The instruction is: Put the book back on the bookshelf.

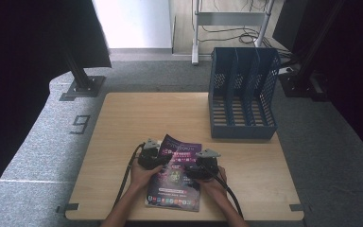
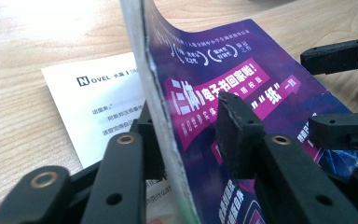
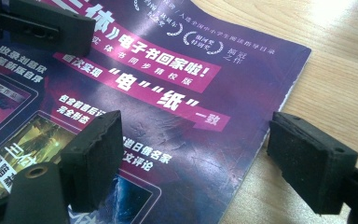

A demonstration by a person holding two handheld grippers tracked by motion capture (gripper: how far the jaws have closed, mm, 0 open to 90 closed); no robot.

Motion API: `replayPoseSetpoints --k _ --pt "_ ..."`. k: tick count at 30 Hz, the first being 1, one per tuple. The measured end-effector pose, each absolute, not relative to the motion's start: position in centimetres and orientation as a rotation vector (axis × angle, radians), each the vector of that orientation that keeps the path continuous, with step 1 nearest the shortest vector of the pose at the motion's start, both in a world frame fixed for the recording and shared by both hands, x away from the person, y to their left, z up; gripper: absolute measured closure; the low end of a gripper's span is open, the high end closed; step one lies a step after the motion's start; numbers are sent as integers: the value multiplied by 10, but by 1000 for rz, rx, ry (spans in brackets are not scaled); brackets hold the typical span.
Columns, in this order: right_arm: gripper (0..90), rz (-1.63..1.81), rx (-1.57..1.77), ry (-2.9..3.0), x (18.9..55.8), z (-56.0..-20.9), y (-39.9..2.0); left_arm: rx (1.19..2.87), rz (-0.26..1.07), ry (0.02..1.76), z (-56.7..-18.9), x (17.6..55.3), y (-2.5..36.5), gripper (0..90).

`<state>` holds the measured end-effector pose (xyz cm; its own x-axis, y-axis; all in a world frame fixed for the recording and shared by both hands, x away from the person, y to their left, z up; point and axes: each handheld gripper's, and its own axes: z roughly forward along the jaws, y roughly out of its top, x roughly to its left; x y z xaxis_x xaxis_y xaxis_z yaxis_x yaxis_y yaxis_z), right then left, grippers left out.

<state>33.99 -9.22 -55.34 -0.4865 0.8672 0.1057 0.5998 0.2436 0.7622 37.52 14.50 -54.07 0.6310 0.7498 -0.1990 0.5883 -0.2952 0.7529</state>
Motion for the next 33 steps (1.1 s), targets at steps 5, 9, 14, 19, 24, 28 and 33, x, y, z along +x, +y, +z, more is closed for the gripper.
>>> replayPoseSetpoints --k 5,9,14,19,24,28,33 --pt "182 1103 1353 2184 340 -553 -92 2002 258 1043 -541 374 144 669" --pt "182 1103 1352 2184 340 -553 -92 2004 249 1049 -542 375 143 650" --pt "182 1103 1352 2184 340 -553 -92 2009 233 1049 -543 376 143 641" --pt "182 1103 1352 2184 340 -553 -92 2002 242 1034 -541 375 143 714" --pt "182 1103 1353 2184 340 -553 -92 1991 247 1030 -540 374 142 756" --pt "182 1103 1353 2184 340 -553 -92 1979 251 1023 -538 372 141 803" --pt "182 1103 1354 2184 340 -553 -92 1971 254 1007 -535 371 141 826"
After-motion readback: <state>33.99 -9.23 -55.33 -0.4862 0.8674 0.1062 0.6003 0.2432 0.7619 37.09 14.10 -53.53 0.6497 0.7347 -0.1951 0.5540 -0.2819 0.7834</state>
